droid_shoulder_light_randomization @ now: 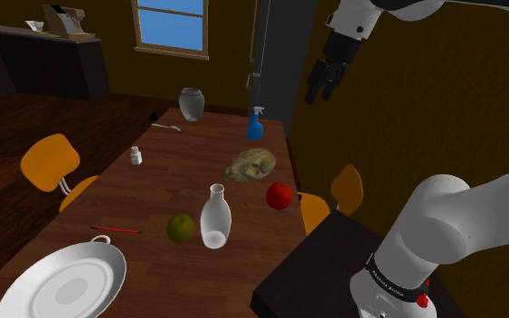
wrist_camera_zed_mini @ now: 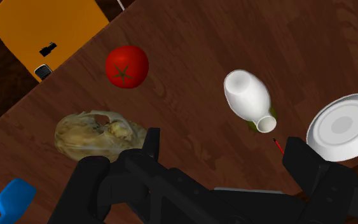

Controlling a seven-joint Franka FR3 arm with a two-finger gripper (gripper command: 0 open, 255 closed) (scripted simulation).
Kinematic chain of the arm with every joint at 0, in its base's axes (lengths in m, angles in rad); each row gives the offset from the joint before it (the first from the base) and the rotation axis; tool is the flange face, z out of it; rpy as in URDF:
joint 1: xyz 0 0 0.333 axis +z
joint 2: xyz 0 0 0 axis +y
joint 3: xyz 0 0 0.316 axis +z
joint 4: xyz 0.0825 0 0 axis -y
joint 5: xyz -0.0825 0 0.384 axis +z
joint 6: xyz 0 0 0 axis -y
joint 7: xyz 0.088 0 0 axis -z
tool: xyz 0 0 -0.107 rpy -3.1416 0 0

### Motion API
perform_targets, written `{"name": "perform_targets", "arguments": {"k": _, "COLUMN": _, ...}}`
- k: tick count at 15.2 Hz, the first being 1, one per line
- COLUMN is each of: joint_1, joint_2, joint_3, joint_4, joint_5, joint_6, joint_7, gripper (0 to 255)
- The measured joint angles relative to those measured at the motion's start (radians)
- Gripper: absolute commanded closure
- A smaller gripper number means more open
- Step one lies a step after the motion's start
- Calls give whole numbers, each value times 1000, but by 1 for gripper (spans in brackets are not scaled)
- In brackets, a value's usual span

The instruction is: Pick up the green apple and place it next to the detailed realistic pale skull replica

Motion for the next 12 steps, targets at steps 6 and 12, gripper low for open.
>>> {"name": "perform_targets", "arguments": {"k": 6, "joint_1": 14, "joint_2": 50, "joint_3": 52, "joint_4": -71, "joint_5": 26, "joint_6": 118, "joint_7": 59, "gripper": 0}}
{"name": "perform_targets", "arguments": {"k": 12, "joint_1": 36, "joint_2": 149, "joint_3": 128, "joint_4": -145, "joint_5": 60, "joint_6": 292, "joint_7": 148, "gripper": 0}}
